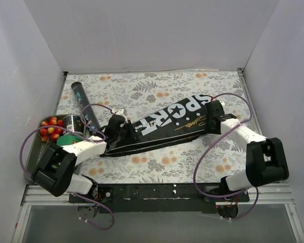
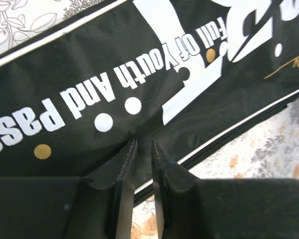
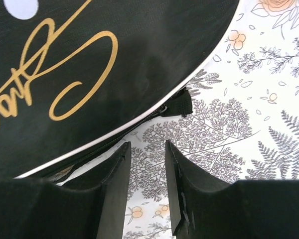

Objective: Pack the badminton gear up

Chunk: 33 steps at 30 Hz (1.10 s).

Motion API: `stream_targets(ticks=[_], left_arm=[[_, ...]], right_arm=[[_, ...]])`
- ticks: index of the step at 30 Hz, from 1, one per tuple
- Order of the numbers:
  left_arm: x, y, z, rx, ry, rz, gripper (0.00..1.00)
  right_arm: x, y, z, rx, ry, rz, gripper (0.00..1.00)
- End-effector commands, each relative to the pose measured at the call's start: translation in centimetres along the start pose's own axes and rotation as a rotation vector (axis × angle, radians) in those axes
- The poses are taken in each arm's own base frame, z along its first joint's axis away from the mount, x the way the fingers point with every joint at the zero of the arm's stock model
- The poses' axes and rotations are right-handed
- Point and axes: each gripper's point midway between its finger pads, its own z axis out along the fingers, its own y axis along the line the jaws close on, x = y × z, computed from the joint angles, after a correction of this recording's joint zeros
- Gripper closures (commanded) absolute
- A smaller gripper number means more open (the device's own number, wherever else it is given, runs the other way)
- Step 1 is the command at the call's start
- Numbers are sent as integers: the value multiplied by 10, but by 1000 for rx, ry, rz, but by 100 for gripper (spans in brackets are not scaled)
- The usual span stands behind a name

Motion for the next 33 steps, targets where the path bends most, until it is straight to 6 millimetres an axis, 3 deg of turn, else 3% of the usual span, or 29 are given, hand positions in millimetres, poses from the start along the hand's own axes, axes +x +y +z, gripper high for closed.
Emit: stream_targets(ticks=[1,7,11,23,33], left_arm=[[-19,-26,-19,109,-55,-21,78],[-27,-40,-41,175,-97,-8,55],[-25,-44,-45,196,-91,-6,45],[-21,-46,-44,220,-79,-12,42],[-17,-46,-44,231,-67,-8,43]], right_arm=[[-25,-12,5,83,-63,-23,59],[-29,-12,12,101,-68,-27,59],[-28,-10,16,101,-67,-8,59],[-19,-10,29,137,-60,88,63],[-19,-12,37,170,-79,133,71]])
